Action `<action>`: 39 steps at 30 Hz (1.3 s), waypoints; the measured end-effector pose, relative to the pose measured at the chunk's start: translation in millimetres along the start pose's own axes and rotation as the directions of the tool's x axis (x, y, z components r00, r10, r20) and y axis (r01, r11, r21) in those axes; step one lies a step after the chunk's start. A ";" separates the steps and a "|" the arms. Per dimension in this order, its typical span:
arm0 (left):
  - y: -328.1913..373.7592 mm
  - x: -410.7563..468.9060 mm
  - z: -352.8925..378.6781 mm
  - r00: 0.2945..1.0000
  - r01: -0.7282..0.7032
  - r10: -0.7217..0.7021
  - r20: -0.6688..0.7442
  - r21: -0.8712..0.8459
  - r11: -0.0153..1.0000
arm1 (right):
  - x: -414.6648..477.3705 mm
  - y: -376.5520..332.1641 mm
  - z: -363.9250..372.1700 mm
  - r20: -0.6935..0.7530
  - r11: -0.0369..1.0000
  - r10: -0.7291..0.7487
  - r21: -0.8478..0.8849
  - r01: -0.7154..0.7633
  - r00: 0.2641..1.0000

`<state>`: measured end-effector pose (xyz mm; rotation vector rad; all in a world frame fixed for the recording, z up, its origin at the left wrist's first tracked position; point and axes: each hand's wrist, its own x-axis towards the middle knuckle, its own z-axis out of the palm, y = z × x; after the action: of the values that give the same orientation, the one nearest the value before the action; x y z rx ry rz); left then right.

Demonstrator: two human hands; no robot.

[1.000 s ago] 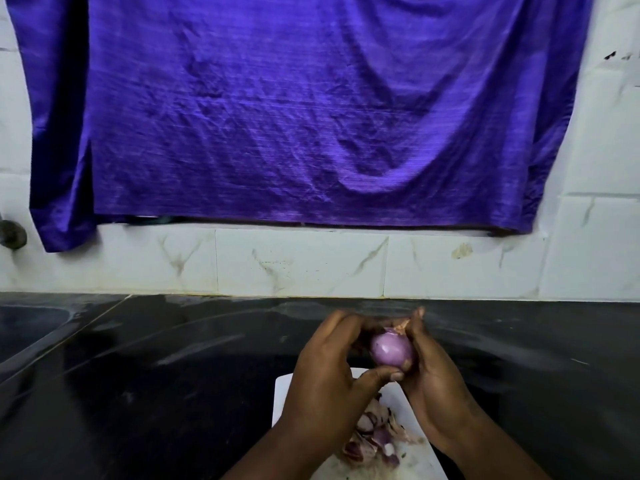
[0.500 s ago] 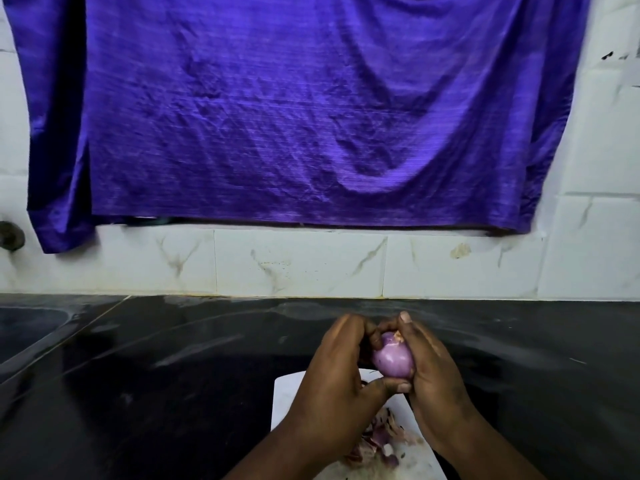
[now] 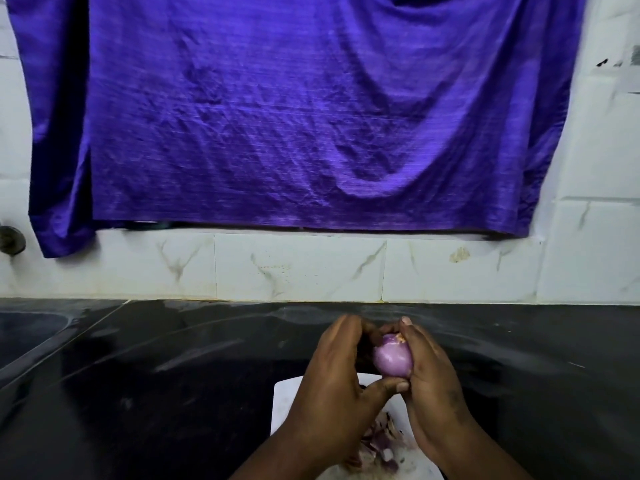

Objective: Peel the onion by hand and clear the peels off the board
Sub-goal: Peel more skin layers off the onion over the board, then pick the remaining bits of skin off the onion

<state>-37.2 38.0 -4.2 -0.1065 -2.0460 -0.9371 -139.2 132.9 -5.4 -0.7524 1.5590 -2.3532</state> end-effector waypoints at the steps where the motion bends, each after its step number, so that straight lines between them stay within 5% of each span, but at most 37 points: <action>1: 1.0 -0.3 0.0 0.999 -0.034 0.034 -0.014 0.049 0.998 | -0.1 -0.2 -0.3 -0.005 1.000 0.007 -0.008 -0.007 1.000; 4: 1.8 -2.0 2.9 0.990 -0.135 0.138 -0.014 0.129 0.982 | -0.8 -0.4 1.4 0.014 0.997 -0.008 -0.073 0.009 1.000; 21: -5.4 -2.5 -3.9 0.989 -0.065 0.039 0.143 0.182 0.981 | -4.7 4.3 1.9 0.120 0.927 -0.142 -0.331 0.175 0.982; 39: 0.8 -0.6 -1.7 0.965 -0.147 0.077 0.251 0.273 0.951 | -1.4 0.3 3.7 0.005 0.968 0.014 -0.252 -0.012 1.000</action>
<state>-35.4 37.6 -3.7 -0.1838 -2.3501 -0.5663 -136.1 130.4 -4.9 -0.7973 1.8774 -2.1645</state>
